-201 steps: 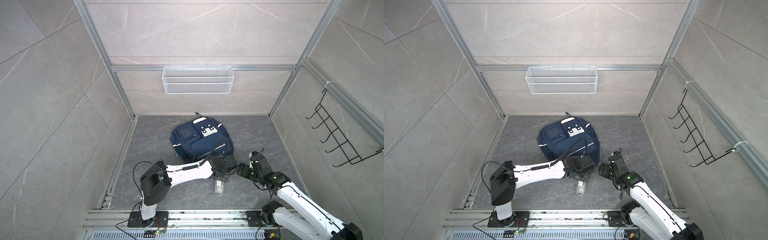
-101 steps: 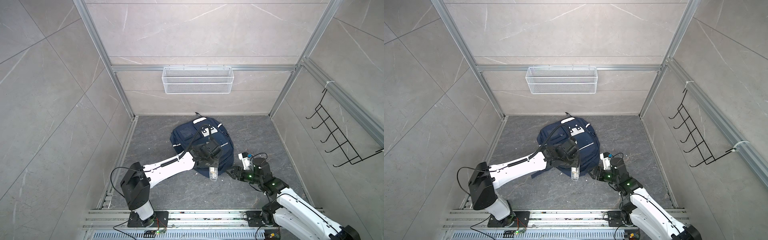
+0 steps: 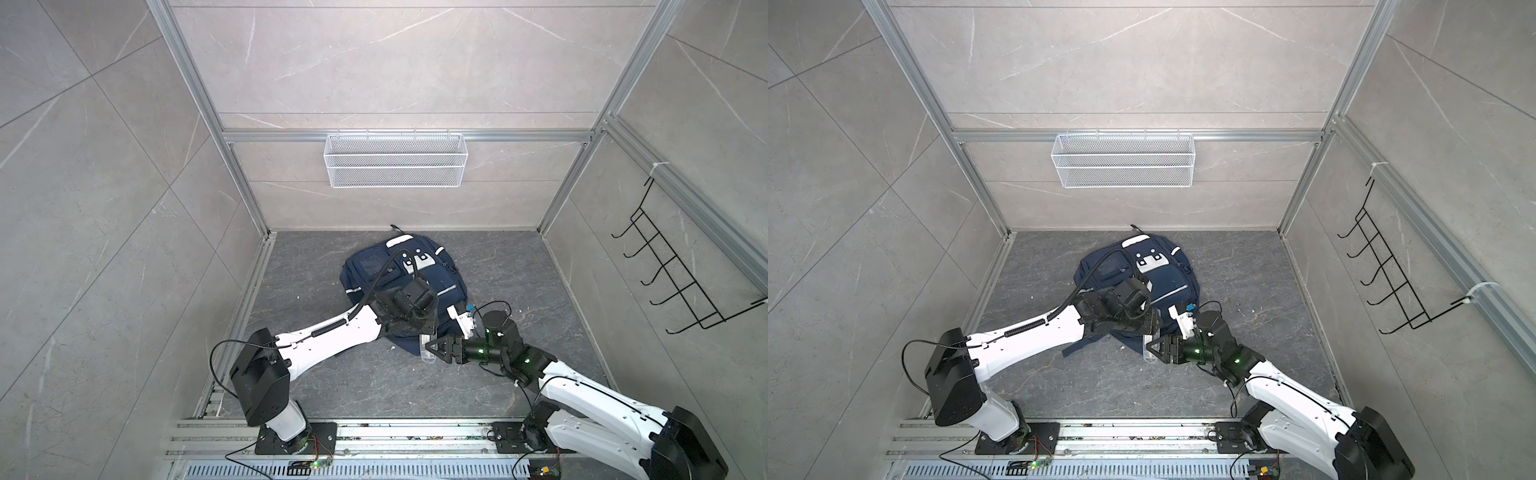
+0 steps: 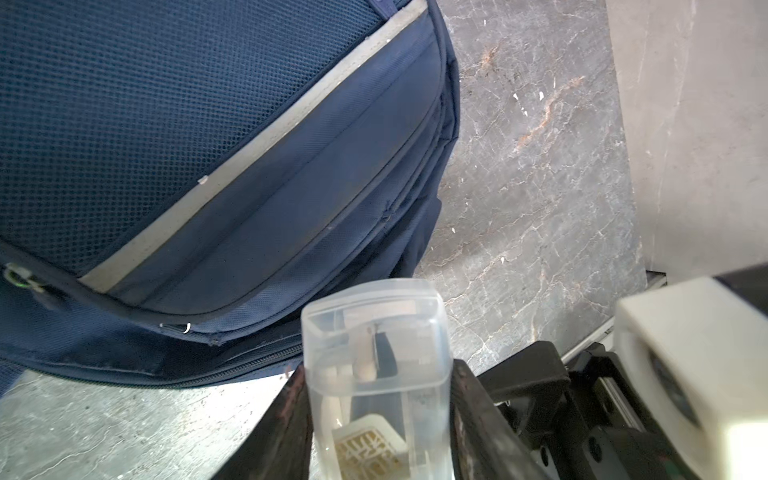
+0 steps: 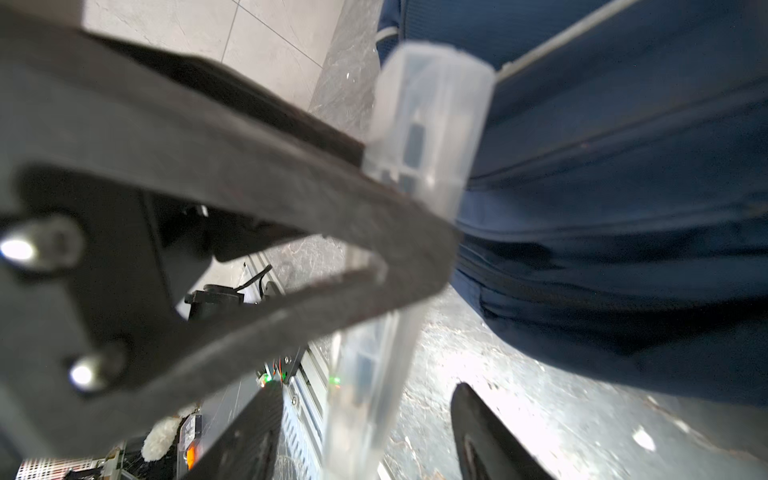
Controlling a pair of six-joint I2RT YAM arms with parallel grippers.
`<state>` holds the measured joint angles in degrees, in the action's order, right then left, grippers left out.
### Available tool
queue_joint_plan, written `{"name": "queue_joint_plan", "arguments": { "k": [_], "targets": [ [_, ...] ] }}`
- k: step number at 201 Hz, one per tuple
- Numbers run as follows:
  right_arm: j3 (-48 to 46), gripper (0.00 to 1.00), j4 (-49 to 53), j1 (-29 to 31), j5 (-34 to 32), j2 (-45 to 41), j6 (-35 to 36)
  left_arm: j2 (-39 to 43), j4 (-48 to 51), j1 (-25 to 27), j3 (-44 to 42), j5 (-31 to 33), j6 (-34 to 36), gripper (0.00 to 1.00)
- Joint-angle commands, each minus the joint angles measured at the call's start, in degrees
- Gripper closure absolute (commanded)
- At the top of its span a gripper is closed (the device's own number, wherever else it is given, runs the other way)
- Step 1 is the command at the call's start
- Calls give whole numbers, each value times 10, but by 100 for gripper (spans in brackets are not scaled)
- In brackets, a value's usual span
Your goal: Pack the student bag
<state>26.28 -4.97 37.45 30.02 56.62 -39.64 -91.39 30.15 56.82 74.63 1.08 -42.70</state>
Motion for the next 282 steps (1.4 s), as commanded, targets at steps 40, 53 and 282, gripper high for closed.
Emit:
{"name": "queue_joint_plan", "arguments": {
  "k": [40,53,282],
  "targets": [
    [32,38,-8,3,-33,15,21,41,-34,-4,-15,-25,-13,60],
    [36,40,-13,3,-33,24,21,43,-37,-5,-18,-29,-14,60],
    [38,83,4,3,-57,31,6,87,63,-3,5,77,44,36]
  ]
}}
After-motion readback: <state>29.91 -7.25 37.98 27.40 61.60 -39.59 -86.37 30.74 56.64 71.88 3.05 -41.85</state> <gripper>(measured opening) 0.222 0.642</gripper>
